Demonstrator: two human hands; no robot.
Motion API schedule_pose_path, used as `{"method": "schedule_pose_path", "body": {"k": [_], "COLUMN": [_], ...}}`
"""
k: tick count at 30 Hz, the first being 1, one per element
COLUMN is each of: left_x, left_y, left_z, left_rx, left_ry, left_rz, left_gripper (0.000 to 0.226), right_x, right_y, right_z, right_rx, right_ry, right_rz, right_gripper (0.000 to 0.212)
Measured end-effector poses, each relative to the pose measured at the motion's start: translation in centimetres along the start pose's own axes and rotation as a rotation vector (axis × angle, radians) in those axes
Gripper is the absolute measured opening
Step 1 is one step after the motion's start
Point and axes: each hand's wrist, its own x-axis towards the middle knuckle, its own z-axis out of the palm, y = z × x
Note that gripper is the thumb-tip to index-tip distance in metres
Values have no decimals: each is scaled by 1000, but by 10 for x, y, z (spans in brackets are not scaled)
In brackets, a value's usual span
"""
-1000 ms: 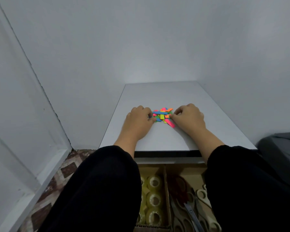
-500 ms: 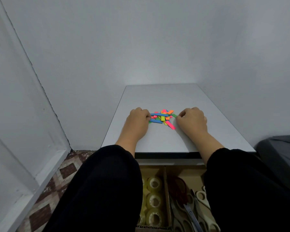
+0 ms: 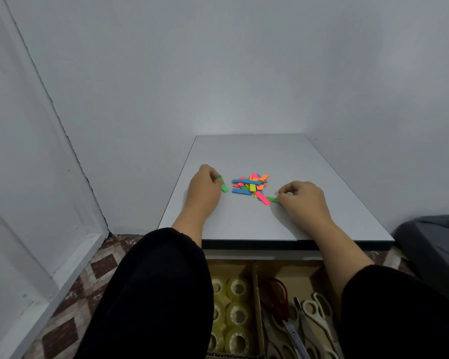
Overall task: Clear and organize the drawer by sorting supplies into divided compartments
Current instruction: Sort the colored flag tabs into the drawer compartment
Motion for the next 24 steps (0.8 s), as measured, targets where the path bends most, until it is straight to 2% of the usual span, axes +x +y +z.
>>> {"method": "schedule_pose_path", "body": {"k": [3, 5, 8, 11, 14, 16, 19, 22, 24], "left_x": [-9, -18, -25, -18, -9, -7, -8, -8, -10], "left_y": [7, 13, 16, 14, 11, 10, 10, 10, 10], "left_z": [-11, -13, -8, -3, 7, 12, 12, 10, 10], "left_rx": [-322, -397, -261, -100, 200, 338, 345, 346, 341], "left_ry": [56, -53, -267, -265, -292, -311, -272, -214, -239], "left_rz": [-65, -11, 93, 172, 254, 296, 269, 270, 315], "left_gripper": [7, 9, 10, 22, 34, 35, 33, 29, 30], "right_x": [1, 3, 7, 6, 2, 4, 5, 3, 3], "right_y": [0, 0, -2, -6, -12, -16, -17, -16, -17], "right_z": [-1, 1, 2, 5, 11, 14, 13, 14, 14], "right_rx": [49, 53, -49, -197, -434, -545, -540, -475, -439], "right_ry": [20, 15, 15, 5, -102, -174, -243, -153, -107], "right_rz": [20, 27, 21, -33, -171, -247, -198, -165, -158], "right_gripper": [14, 11, 12, 18, 39, 42, 41, 38, 38]}}
